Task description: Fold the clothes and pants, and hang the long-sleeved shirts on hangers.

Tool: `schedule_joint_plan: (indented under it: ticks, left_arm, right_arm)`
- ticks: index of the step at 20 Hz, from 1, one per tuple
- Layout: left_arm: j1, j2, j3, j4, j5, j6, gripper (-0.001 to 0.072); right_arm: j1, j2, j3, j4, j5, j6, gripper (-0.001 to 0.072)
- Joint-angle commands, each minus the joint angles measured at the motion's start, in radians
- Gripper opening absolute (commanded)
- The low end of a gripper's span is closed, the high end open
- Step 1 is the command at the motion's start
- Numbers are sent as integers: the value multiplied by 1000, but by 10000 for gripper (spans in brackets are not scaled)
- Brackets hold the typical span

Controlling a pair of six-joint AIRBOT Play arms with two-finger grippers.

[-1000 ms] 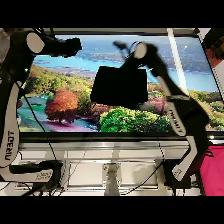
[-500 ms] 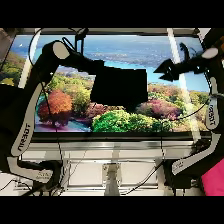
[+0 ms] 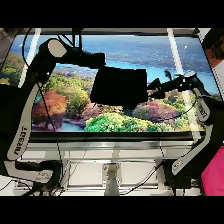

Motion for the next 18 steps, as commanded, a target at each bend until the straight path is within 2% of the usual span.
schedule_joint_plan:
  ticks: [1, 2, 3, 4, 7, 10, 12, 14, 18]
  left_arm:
    - [1, 18, 0, -3, 3, 2, 7]
    - [2, 22, 0, -3, -2, 2, 7]
    - [4, 29, 0, 0, -8, 17, 7]
    - [9, 42, 0, 24, -9, 20, 7]
    - [58, 123, 0, 173, -32, -6, 6]
    - [168, 264, 0, 309, -139, -11, 7]
    - [262, 369, 0, 365, -214, -11, 7]
    - [364, 470, 0, 372, -264, -10, 7]
    - [536, 629, 0, 372, -280, -10, 7]
  right_arm:
    - [73, -40, -6, 5, -49, 24, 547]
    - [90, -38, -3, 11, -55, 23, 412]
    - [100, -36, 10, 11, -42, 23, 136]
    - [102, -32, 25, 12, -31, 32, 14]
    - [51, 30, 42, -64, -25, 77, 14]
    - [-84, 108, 37, -288, 38, 97, 13]
    - [-217, 150, 36, -346, 86, 100, 13]
    - [-370, 198, 36, -358, 103, 106, 13]
    - [-645, 283, 37, -415, 123, 107, 13]
